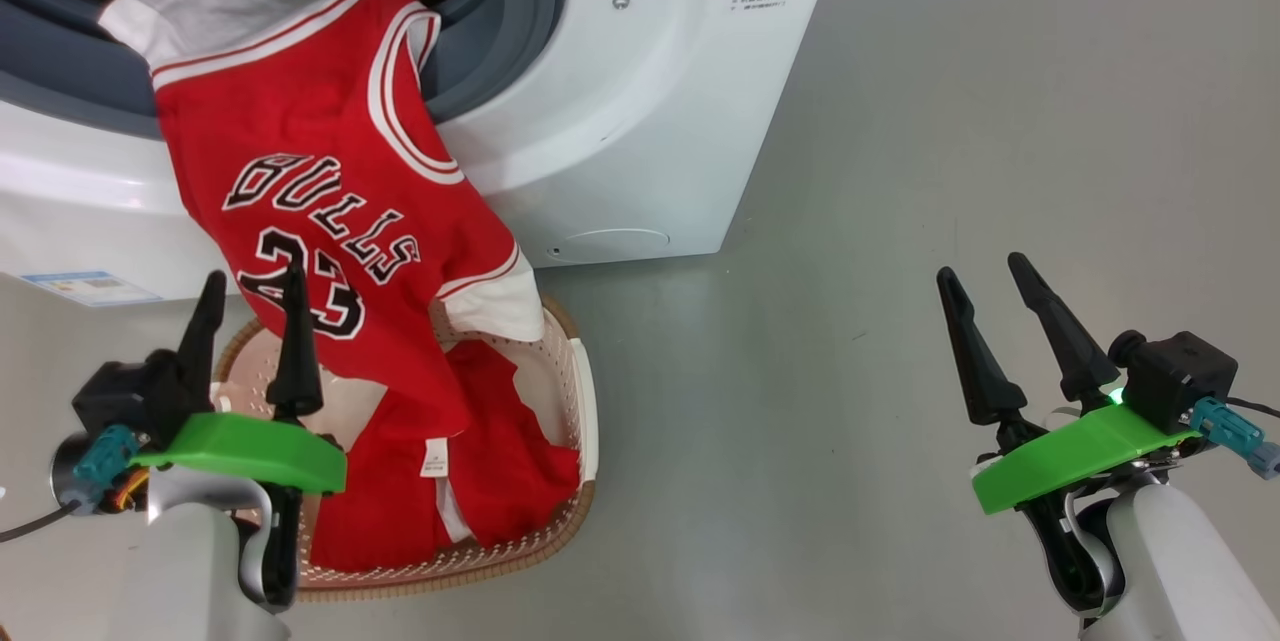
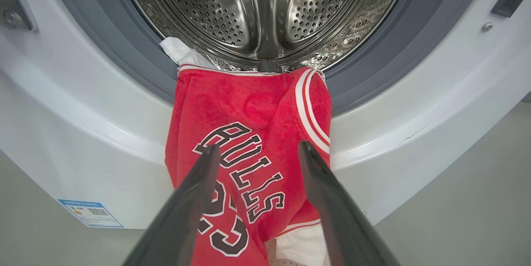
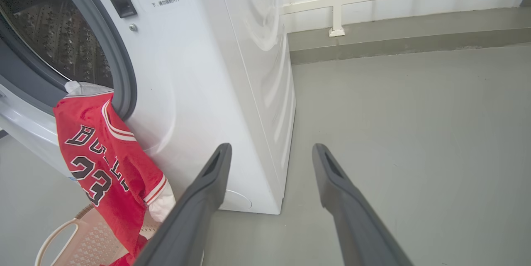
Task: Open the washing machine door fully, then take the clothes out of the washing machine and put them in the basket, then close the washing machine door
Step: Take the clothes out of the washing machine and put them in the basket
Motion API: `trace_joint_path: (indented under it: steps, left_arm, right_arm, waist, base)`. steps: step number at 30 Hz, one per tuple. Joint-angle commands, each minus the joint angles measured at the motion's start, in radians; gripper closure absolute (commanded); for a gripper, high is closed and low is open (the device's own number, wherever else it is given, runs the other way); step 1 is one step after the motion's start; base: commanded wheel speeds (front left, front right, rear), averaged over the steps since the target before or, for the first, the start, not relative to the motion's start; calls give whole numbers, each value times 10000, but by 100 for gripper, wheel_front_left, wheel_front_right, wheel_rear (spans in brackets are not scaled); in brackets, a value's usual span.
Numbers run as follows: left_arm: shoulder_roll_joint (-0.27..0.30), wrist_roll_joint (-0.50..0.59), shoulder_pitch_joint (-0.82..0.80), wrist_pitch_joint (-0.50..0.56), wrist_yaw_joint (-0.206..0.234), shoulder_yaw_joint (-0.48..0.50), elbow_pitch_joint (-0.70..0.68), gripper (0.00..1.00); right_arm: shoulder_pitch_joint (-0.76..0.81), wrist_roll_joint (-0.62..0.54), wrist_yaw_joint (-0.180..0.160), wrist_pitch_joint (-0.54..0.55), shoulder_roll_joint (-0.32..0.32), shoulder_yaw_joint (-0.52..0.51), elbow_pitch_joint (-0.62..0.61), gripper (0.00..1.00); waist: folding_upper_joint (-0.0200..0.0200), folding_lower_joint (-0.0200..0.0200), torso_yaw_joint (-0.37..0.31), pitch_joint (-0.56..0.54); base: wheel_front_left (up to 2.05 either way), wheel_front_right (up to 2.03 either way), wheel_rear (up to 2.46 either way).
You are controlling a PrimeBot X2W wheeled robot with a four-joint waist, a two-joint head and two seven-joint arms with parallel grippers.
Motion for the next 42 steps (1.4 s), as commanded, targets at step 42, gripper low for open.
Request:
trace_joint_path:
  steps: [42]
  left_arm:
    - [2473,187,-6010,-82,39,1025,7130,16]
  right_arm:
    - [-775,-48,14,-120,346,492,-422,0]
  waist:
    - [-1,0,-954,1953]
  base:
    - [0,0,0]
